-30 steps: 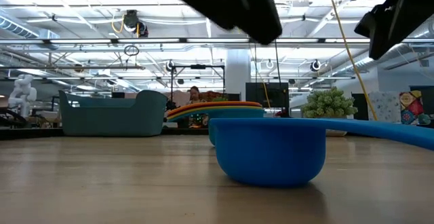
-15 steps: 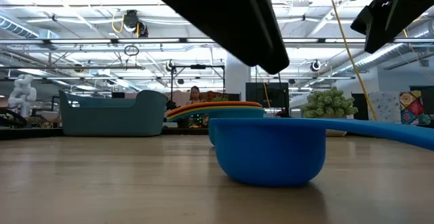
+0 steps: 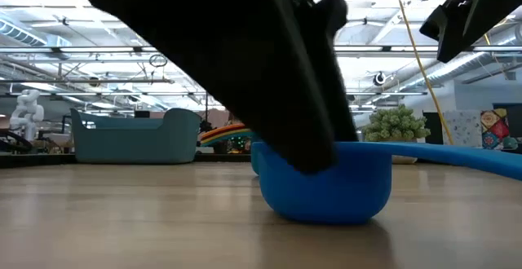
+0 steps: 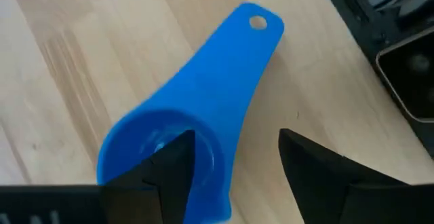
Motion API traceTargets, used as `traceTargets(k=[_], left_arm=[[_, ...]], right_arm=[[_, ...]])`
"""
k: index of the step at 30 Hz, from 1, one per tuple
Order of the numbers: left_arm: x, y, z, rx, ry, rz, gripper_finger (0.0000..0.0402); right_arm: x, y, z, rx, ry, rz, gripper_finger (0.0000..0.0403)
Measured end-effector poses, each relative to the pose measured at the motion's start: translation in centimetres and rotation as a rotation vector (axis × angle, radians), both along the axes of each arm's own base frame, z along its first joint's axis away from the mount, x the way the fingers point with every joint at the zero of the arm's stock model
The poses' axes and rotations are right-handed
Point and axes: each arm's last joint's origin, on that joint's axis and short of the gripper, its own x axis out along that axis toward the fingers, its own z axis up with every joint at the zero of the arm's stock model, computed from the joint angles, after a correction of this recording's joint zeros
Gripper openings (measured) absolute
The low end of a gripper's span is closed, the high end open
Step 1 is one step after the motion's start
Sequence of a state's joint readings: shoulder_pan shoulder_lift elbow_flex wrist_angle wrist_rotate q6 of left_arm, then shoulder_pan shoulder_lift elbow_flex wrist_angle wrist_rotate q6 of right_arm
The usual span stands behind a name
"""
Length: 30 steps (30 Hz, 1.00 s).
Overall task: Nest measuring cups in basket
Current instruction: Stack the blue measuring cup on top of the orange measuring cup
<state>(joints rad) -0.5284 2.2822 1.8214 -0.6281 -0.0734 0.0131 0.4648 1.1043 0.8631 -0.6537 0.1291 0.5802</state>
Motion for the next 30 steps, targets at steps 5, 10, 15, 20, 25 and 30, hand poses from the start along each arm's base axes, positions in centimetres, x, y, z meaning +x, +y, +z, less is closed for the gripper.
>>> traceTargets(k=[5, 10, 15, 20, 25, 30], left_arm=[[0.4, 1.0, -0.7, 0.024, 0.031, 0.03, 0.0182], [0.5, 1.5, -0.9, 0.029, 0.047, 0.032, 0.0127], [0.4, 1.7, -1.0, 0.05, 0.061, 0.002, 0.0044], [0.2, 1.5, -1.0, 0.075, 0.061, -0.028, 0.0013], [0.3, 1.4, -0.5, 0.101, 0.051, -0.061, 0.0009], [1.1, 1.1, 1.8, 0.154, -0.029, -0.099, 0.0009]], right_arm=[[0.0, 0.0, 0.0, 0.001, -0.002, 0.0, 0.0188], [0.1, 0.0, 0.0, 0.008, -0.007, -0.006, 0.0188], [0.1, 0.0, 0.1, 0.009, -0.008, -0.008, 0.0188], [0.1, 0.0, 0.1, 0.01, -0.009, -0.009, 0.0188], [0.1, 0.0, 0.1, 0.032, -0.004, -0.042, 0.0188], [1.1, 0.3, -1.0, 0.212, -0.088, -0.239, 0.0188]])
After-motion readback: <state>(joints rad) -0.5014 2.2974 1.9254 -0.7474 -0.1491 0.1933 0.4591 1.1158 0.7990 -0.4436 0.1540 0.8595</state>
